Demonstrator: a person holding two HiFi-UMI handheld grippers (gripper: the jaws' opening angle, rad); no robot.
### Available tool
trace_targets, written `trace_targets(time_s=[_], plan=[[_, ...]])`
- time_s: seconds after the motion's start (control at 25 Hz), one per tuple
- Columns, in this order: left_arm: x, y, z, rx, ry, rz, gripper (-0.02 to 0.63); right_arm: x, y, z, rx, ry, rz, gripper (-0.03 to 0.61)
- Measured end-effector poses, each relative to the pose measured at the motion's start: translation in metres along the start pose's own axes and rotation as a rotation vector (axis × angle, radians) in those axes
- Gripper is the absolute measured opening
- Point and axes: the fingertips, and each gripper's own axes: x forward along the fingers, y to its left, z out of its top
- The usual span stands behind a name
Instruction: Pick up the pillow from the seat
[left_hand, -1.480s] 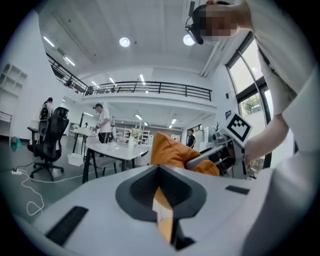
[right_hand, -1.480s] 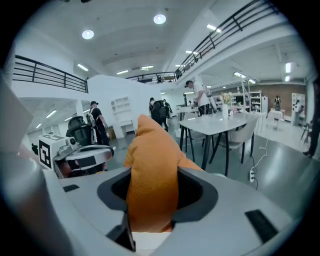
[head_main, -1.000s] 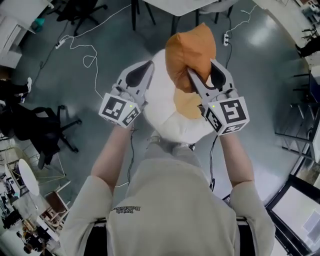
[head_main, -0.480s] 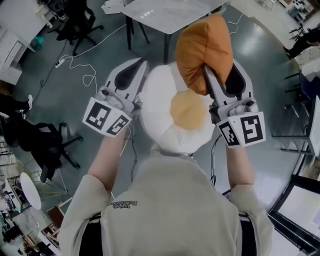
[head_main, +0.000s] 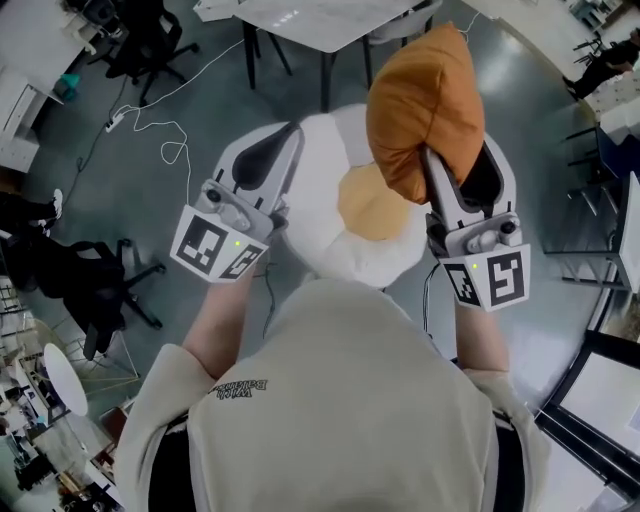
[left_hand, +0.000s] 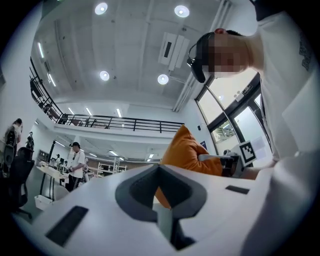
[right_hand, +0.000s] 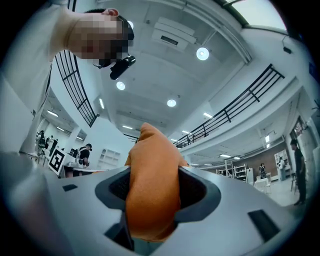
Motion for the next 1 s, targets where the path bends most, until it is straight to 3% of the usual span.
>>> trace_targets(time_s=[0.4, 1.0], plan=[[0.001, -0.01, -0.01, 0.017, 0.03, 0.008, 0.009, -0.011, -0.011, -0.01, -0.003, 0.031, -0.035, 0.255], [0.0, -0.018, -0.011, 0.022, 0.063, 0.033, 0.009, -0.011, -0.009, -0.01, 0.018, 0.041, 0.005, 0.253]])
